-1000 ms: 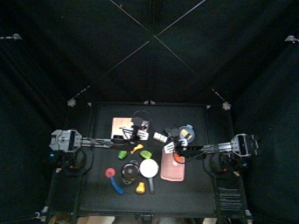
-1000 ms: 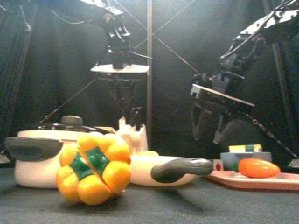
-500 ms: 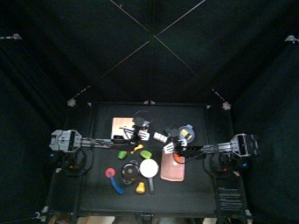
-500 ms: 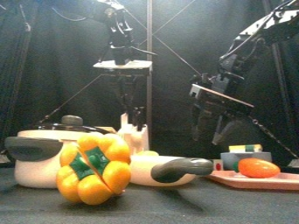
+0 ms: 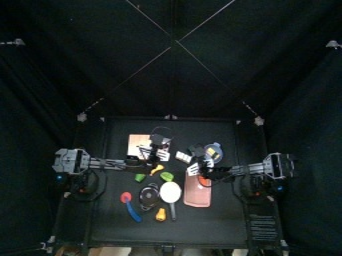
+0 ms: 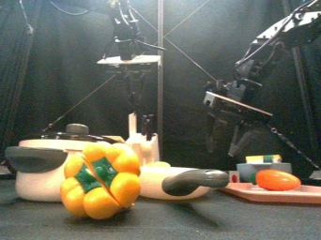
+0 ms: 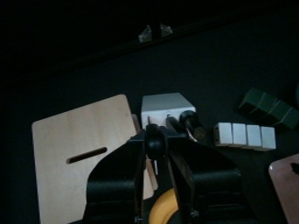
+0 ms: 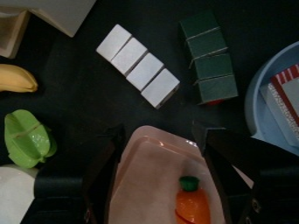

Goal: Grab cleaver handle

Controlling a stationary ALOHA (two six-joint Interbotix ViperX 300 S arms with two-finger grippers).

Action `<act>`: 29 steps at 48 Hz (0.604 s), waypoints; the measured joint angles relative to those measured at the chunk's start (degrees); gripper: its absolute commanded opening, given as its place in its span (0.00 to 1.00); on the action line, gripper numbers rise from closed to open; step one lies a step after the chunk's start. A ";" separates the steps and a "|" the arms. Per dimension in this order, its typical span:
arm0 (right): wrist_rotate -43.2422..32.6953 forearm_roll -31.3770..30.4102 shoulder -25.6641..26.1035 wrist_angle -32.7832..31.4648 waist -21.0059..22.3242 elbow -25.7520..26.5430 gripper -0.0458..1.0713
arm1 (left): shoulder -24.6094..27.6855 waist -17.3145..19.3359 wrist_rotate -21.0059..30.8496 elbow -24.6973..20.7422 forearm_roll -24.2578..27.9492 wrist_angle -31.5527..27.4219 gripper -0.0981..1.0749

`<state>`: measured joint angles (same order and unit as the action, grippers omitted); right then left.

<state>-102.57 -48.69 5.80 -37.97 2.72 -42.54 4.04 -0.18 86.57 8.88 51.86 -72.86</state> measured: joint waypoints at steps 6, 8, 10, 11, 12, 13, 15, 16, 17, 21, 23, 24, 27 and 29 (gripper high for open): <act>0.00 0.00 -0.09 0.26 0.18 0.09 0.88 | -0.53 -0.44 -0.88 -0.18 0.00 -0.26 0.57; 0.00 0.00 0.00 0.26 0.18 0.00 0.88 | -0.79 -0.62 -1.32 -0.26 0.00 -0.62 0.57; 0.00 0.09 0.00 0.26 0.18 0.00 0.88 | -0.97 -0.88 -1.76 -0.44 0.00 -1.23 0.57; 0.00 0.00 0.00 0.26 0.18 0.00 0.88 | -1.05 -0.97 -1.93 -0.53 0.00 -1.49 0.57; 0.00 0.09 0.00 0.18 0.18 0.00 0.88 | -1.14 -1.14 -2.02 -0.70 0.00 -1.93 0.57; 0.00 0.09 0.00 0.26 0.18 0.00 0.88 | -1.23 -1.32 -2.29 -0.88 0.00 -2.46 0.57; 0.00 0.09 0.00 0.26 0.18 0.09 0.88 | -1.32 -1.58 -2.64 -1.23 0.00 -3.25 0.57; 0.00 0.09 0.00 0.26 0.18 0.00 0.88 | -1.41 -1.76 -2.81 -1.41 0.00 -3.60 0.57; 0.00 0.00 0.00 0.26 0.18 0.00 0.88 | -1.41 -1.85 -2.99 -1.49 0.00 -3.87 0.57; 0.00 0.09 0.00 0.18 0.18 0.00 0.88 | -1.58 -2.29 -4.13 -2.02 0.00 -4.66 0.57; 0.00 0.00 0.00 0.26 0.18 0.09 0.88 | -1.67 -2.46 -4.39 -2.20 0.00 -4.83 0.57; 0.00 0.00 0.00 0.26 0.18 0.00 0.88 | -1.67 -2.55 -4.39 -2.37 0.00 -4.92 0.57; 0.00 0.00 0.00 0.26 0.18 0.09 0.88 | -1.67 -2.90 -4.57 -2.64 0.00 -5.01 0.57; 0.00 0.09 0.00 0.26 0.18 0.09 0.88 | -1.67 -3.08 -4.57 -2.90 0.00 -5.10 0.57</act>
<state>-102.57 -48.60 5.80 -37.71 2.90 -42.45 2.37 -3.25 82.00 5.98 51.86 -77.96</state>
